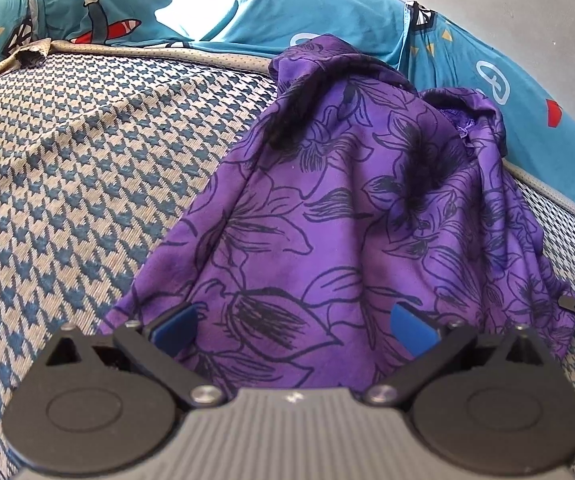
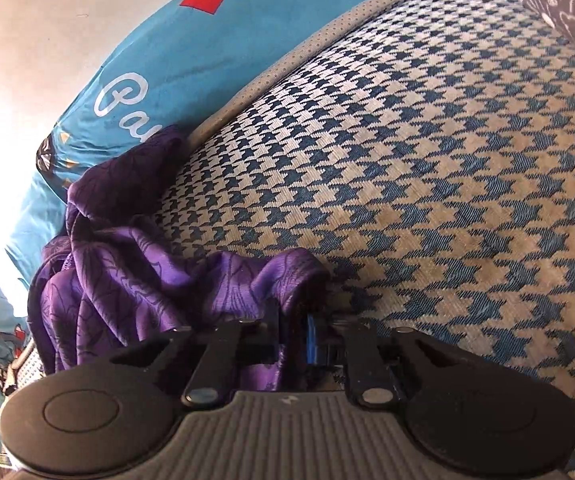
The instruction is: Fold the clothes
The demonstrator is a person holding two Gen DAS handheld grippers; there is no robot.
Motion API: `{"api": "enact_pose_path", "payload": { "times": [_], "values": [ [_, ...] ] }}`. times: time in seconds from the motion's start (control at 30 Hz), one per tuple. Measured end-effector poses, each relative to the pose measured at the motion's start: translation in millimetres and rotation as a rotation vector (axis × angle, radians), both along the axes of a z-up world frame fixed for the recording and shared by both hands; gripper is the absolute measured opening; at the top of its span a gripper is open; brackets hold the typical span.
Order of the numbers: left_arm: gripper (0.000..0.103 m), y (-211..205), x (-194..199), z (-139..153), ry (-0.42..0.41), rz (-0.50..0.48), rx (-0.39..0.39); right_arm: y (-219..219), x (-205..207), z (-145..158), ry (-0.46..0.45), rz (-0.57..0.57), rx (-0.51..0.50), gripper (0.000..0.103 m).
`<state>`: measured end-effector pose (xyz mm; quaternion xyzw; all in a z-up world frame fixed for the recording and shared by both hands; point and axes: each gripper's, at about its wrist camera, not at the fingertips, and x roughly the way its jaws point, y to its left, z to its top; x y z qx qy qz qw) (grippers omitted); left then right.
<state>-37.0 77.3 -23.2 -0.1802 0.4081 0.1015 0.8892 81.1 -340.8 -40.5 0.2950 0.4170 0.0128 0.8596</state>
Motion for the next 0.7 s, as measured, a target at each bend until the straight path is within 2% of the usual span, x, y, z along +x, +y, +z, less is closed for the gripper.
{"api": "enact_pose_path", "payload": {
  "times": [0.17,0.33,0.47,0.7],
  "values": [
    [0.103,4.9,-6.5,0.1,-0.005,0.019,-0.007,4.6,-17.0,8.2,-0.028,-0.057,-0.043,0.011],
    [0.103,14.2,-16.6,2.3,-0.021,0.042,-0.029,5.8,-52.9,32.3,-0.120,-0.134,-0.094,0.010],
    [0.103,21.7,-24.5,5.2,-0.033,0.068,-0.034,9.9,-88.5,51.4,-0.174,-0.182,-0.202,0.010],
    [0.103,37.6,-41.4,10.1,-0.045,0.111,-0.052,5.7,-140.6,57.1,-0.158,-0.246,-0.283,0.009]
  ]
}}
